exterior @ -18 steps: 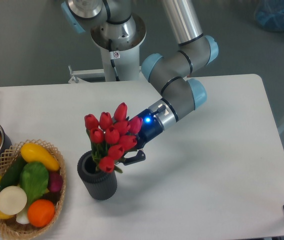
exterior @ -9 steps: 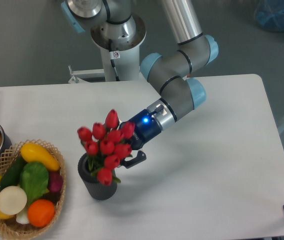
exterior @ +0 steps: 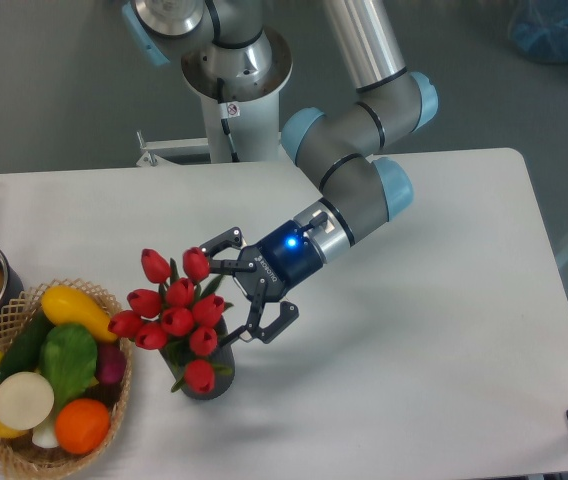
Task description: Insert the flowers into the vase
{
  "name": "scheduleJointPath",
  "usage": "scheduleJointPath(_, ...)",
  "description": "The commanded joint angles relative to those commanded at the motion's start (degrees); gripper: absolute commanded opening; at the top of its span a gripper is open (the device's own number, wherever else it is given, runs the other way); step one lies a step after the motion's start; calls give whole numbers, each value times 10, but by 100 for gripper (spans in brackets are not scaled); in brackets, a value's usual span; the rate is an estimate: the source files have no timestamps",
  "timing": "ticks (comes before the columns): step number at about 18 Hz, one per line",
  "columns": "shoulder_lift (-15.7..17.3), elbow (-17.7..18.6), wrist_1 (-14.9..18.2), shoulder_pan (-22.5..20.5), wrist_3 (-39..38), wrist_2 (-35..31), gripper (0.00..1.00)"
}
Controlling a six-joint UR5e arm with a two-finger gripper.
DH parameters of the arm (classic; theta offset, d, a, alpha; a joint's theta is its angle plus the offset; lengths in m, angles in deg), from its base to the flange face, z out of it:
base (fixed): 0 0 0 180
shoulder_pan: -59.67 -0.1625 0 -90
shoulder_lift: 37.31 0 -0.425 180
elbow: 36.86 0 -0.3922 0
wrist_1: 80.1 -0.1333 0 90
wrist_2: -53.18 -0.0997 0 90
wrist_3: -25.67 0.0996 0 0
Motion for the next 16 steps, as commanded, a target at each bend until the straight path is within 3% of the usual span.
scheduleJointPath(5,23,-10,0,-34,2,-84,100)
scheduleJointPath(13,50,-69,-1,-117,0,-111,100)
scheduleJointPath(16,70,-87,-1,-150,-3,-181,100)
